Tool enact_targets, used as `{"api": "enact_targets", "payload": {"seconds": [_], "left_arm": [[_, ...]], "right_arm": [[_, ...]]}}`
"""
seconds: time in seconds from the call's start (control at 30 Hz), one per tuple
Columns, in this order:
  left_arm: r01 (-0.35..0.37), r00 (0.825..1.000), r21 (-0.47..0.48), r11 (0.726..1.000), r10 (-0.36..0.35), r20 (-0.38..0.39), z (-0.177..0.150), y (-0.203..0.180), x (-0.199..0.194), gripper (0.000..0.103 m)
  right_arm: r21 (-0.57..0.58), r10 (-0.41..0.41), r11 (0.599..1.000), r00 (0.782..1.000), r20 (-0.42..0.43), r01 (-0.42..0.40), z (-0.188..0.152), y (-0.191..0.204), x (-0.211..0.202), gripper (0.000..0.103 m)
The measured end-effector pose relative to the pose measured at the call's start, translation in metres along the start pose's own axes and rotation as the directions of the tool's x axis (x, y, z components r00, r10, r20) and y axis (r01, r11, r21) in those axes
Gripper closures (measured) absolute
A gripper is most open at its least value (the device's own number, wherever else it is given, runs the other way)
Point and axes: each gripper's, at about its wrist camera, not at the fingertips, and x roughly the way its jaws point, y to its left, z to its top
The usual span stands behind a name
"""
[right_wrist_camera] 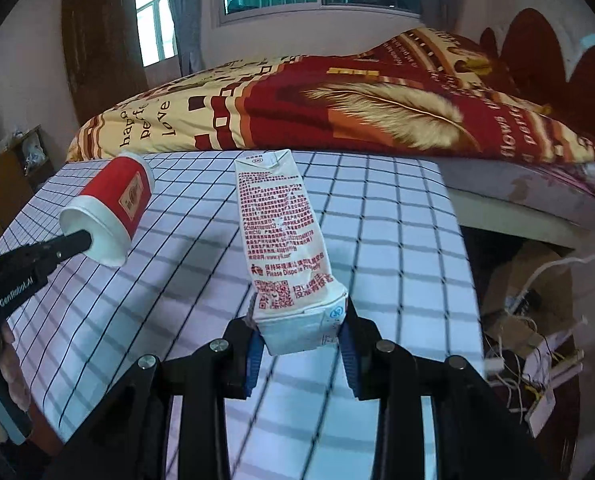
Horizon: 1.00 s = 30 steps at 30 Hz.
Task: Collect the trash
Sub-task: 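Carry the red cup and white milk carton over the black bin with both tools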
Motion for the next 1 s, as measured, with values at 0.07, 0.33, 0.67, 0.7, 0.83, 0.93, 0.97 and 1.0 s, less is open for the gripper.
{"api": "enact_targets", "payload": {"seconds": [0.07,0.33,0.67,0.7,0.83,0.93,0.97,1.0], "left_arm": [[0.006,1.000,0.011,1.000,-0.006,-0.001,-0.010,-0.009,-0.011,0.100],[0.048,0.999,0.036,0.998,-0.048,-0.007,-0.043,-0.040,-0.050,0.100],[0.103,0.995,0.103,0.989,-0.104,-0.002,-0.072,-0.076,-0.085,0.100],[0.109,0.994,0.108,0.988,-0.110,-0.003,-0.075,-0.079,-0.087,0.100],[0.140,0.990,0.133,0.981,-0.140,-0.008,-0.086,-0.097,-0.094,0.100],[0.167,0.986,0.152,0.974,-0.167,-0.014,-0.092,-0.110,-0.098,0.100],[0.179,0.984,0.159,0.971,-0.178,-0.016,-0.094,-0.116,-0.099,0.100],[0.186,0.982,0.165,0.969,-0.185,-0.018,-0.096,-0.120,-0.101,0.100]], "right_arm": [[0.009,-0.005,1.000,1.000,0.002,0.005,-0.013,-0.002,-0.016,0.067],[0.036,-0.043,0.998,0.999,0.019,0.042,-0.057,-0.013,-0.077,0.067],[0.082,-0.093,0.993,0.995,0.034,0.090,-0.109,-0.032,-0.137,0.067],[0.088,-0.099,0.992,0.995,0.033,0.095,-0.115,-0.034,-0.142,0.067],[0.113,-0.129,0.986,0.991,0.025,0.126,-0.135,-0.046,-0.158,0.067],[0.127,-0.151,0.981,0.988,0.020,0.148,-0.147,-0.057,-0.169,0.067],[0.133,-0.160,0.979,0.987,0.018,0.156,-0.151,-0.061,-0.173,0.067],[0.141,-0.169,0.976,0.985,0.016,0.165,-0.156,-0.065,-0.178,0.067]]}}
